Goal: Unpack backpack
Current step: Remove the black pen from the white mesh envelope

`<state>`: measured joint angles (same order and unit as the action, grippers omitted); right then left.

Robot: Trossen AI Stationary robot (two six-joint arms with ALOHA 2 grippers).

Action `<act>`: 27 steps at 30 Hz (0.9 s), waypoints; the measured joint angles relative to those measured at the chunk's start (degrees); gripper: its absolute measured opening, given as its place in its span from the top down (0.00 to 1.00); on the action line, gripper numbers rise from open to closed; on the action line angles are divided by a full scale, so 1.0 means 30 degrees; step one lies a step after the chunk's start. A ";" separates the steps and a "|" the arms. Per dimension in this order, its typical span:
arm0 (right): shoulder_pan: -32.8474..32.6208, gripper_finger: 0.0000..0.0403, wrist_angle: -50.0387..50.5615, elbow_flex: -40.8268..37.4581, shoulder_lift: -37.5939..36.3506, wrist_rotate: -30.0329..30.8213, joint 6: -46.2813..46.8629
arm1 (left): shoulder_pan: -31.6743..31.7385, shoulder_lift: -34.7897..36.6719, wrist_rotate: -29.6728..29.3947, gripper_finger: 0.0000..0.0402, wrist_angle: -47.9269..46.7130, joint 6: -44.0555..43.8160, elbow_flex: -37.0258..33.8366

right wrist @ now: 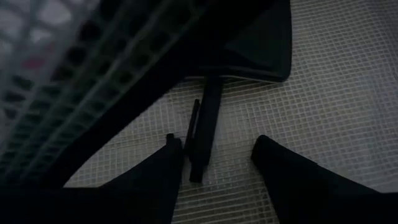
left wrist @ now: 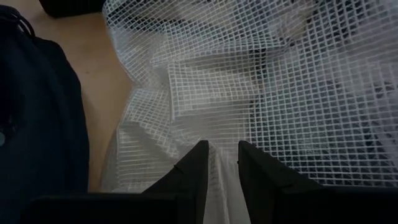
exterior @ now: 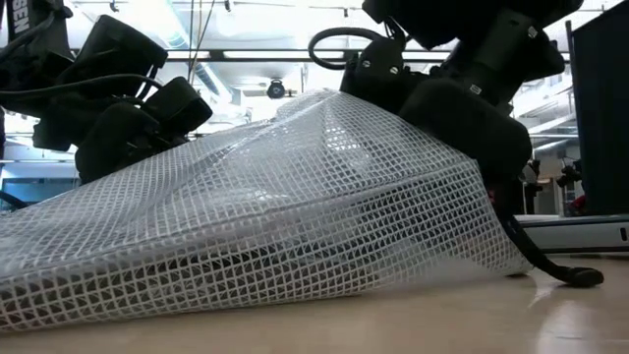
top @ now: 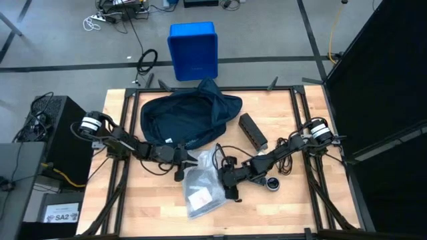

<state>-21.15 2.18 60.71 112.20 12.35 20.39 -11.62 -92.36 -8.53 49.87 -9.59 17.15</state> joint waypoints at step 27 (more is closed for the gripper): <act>-0.0885 1.00 0.6609 0.1042 -0.3361 0.2729 0.1636 | 0.0000 0.0000 0.0014 0.85 0.0007 0.0052 -0.0007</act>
<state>-23.81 22.01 63.83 102.12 20.54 25.30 -11.62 -92.36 -8.49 49.89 -9.43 17.12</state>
